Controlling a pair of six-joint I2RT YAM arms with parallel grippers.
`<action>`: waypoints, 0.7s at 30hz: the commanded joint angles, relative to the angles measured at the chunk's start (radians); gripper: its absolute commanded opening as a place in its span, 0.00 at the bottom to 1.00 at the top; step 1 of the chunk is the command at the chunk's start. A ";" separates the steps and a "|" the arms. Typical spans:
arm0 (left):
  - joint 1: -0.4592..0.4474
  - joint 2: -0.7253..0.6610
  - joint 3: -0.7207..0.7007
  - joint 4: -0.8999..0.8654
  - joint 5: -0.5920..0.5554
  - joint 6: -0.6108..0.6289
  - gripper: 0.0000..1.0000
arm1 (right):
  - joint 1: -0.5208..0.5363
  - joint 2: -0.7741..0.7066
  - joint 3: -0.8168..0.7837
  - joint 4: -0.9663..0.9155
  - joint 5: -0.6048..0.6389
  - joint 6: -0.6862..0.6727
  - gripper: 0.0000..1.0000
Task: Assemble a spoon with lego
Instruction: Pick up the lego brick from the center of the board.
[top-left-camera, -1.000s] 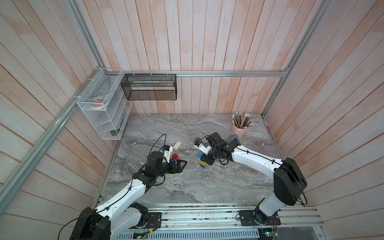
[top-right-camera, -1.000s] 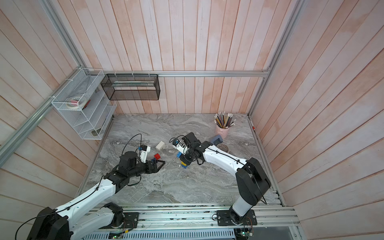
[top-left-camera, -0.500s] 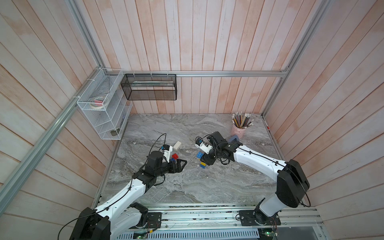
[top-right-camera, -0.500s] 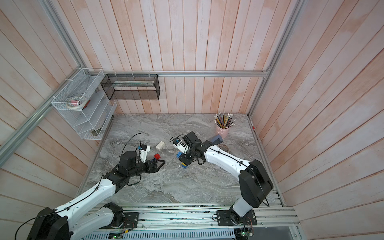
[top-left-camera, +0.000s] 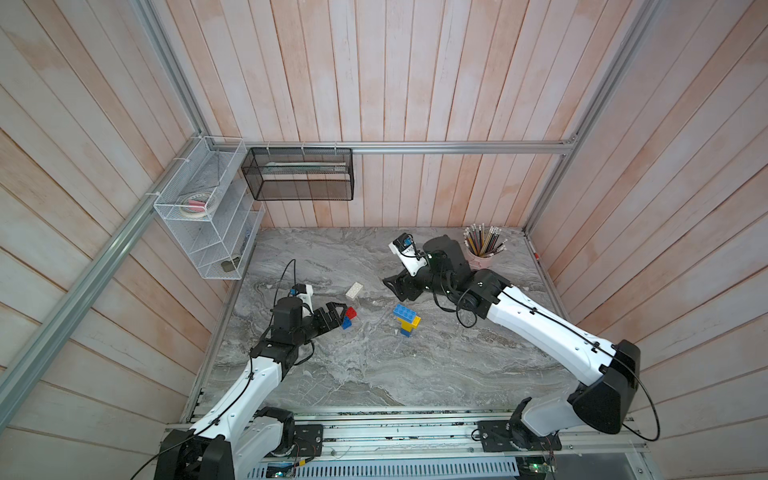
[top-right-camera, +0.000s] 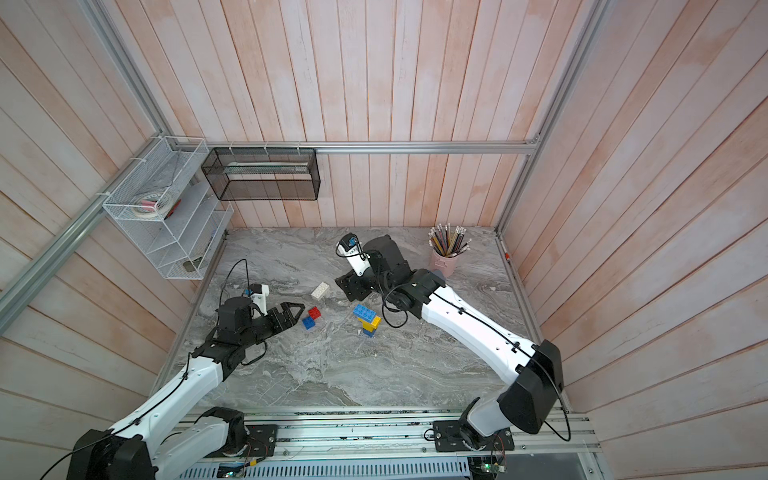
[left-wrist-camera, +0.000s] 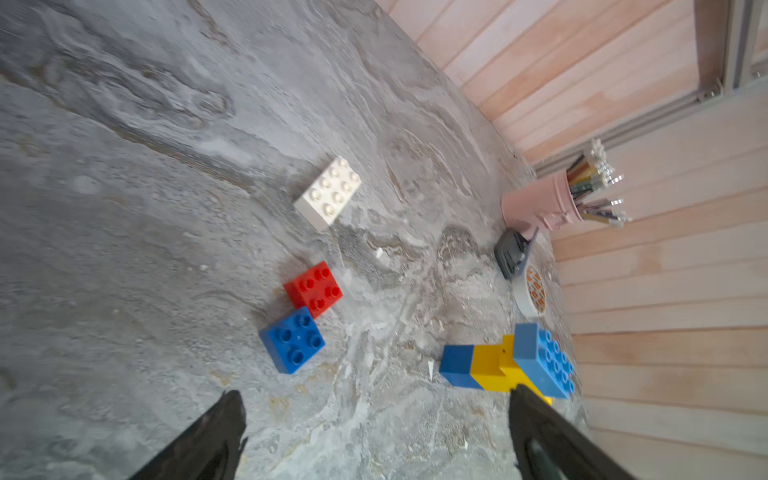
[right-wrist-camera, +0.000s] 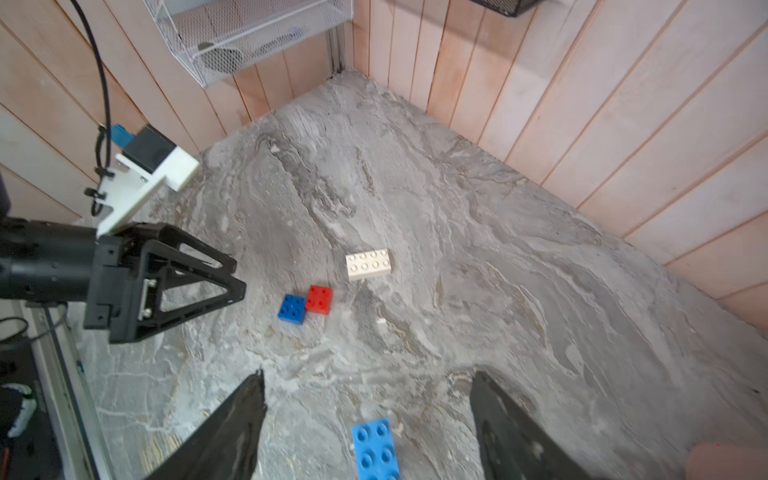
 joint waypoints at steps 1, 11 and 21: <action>0.059 -0.056 -0.001 -0.033 -0.063 -0.039 1.00 | 0.063 0.131 0.081 -0.068 0.043 0.139 0.79; 0.090 -0.375 0.064 -0.264 -0.268 -0.001 1.00 | 0.183 0.559 0.465 -0.304 0.118 0.216 0.78; 0.089 -0.416 0.021 -0.263 -0.182 -0.002 1.00 | 0.195 0.673 0.428 -0.251 0.086 0.239 0.64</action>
